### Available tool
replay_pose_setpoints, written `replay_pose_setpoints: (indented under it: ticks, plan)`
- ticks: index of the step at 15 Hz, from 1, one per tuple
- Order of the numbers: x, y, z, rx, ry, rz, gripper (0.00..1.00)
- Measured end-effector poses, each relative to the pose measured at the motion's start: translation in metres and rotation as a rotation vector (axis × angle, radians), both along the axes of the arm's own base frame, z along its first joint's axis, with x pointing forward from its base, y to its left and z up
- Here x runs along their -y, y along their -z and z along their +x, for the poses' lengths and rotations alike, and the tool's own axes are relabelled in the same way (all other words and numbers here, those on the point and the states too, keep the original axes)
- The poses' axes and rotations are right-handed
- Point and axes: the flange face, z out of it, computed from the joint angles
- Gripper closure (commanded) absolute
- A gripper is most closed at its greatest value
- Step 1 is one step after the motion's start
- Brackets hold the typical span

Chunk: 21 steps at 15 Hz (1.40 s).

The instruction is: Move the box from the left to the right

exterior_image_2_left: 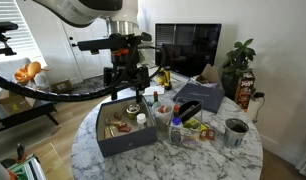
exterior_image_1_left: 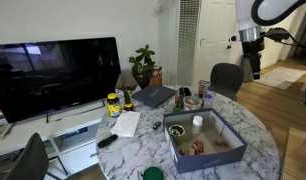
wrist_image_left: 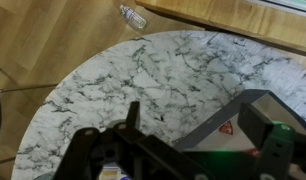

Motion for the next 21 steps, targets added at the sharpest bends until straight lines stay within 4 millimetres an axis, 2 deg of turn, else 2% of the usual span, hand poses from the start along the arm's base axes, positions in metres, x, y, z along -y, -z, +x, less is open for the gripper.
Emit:
replay_pose_setpoints:
  ticks: [4, 6, 12, 15, 18, 21]
  plan:
    - [-0.001, 0.000, 0.001, 0.002, 0.007, 0.020, 0.00]
    - [-0.010, 0.011, 0.004, -0.006, 0.086, 0.085, 0.00]
    - [-0.042, 0.077, 0.024, 0.004, 0.380, 0.252, 0.00]
    - [-0.067, 0.125, 0.023, 0.016, 0.502, 0.249, 0.00]
    - [-0.097, 0.169, 0.015, -0.051, 0.555, 0.193, 0.00]
    - [-0.112, 0.184, 0.013, -0.089, 0.554, 0.169, 0.00]
